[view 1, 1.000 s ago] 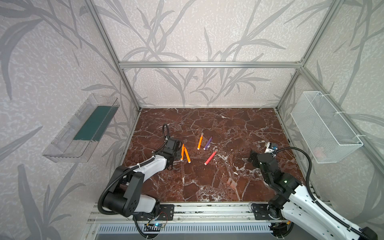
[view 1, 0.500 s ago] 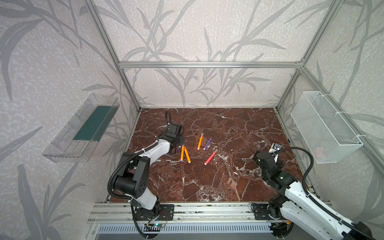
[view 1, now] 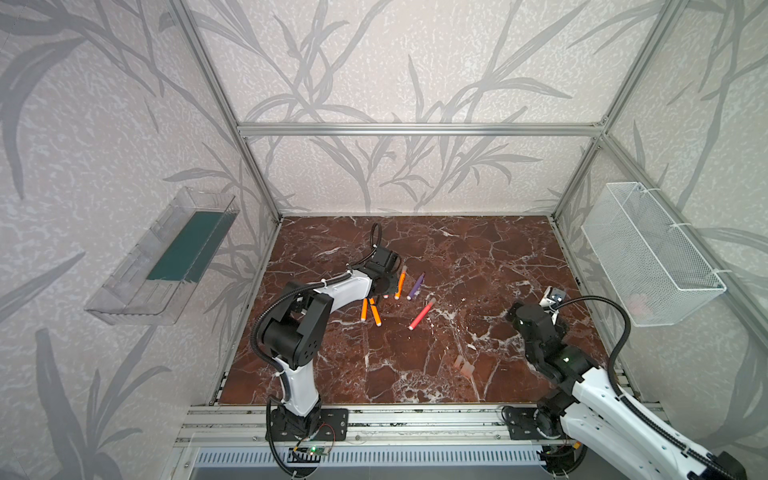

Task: Insert the pens into the pen caps
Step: 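Open the right gripper and withdraw it while the left lowers the capped pink marker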

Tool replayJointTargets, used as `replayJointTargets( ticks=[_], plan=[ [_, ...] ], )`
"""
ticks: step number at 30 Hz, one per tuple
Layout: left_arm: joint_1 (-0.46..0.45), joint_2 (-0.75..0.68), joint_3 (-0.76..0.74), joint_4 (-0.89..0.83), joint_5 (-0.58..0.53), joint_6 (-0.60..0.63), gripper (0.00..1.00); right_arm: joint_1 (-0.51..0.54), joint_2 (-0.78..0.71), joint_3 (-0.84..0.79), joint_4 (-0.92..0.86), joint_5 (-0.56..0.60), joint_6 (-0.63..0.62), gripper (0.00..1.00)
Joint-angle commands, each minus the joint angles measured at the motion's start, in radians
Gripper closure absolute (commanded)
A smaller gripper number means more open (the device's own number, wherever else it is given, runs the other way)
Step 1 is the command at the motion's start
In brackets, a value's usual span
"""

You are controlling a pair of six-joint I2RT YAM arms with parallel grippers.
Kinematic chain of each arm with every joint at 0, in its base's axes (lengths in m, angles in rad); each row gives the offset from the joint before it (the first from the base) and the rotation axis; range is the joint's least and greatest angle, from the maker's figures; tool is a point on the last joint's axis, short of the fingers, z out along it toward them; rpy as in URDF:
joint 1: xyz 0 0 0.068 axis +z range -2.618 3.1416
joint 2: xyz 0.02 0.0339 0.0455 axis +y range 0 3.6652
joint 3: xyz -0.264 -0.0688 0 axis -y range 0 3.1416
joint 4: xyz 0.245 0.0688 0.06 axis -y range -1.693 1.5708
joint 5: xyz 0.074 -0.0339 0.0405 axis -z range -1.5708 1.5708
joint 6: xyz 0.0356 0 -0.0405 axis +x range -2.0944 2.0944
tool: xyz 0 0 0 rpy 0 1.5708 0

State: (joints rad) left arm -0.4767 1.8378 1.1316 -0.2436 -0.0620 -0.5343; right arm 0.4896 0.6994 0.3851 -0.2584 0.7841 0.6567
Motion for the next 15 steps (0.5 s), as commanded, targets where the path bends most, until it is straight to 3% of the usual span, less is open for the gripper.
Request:
replayJointTargets(
  ticks=[1, 10, 15],
  plan=[
    [0.004, 0.004, 0.03, -0.028, -0.013, -0.013, 1.0, -0.005, -0.022, -0.018, 0.01, 0.004, -0.008, 0.01],
    [0.003, 0.055, 0.04, -0.023, 0.038, -0.013, 1.0, -0.005, -0.009, -0.012, 0.009, -0.001, -0.009, 0.0],
    [0.003, 0.06, 0.037, -0.014, 0.054, -0.004, 0.89, -0.006, -0.011, -0.013, 0.008, -0.003, -0.01, 0.01]
  ],
)
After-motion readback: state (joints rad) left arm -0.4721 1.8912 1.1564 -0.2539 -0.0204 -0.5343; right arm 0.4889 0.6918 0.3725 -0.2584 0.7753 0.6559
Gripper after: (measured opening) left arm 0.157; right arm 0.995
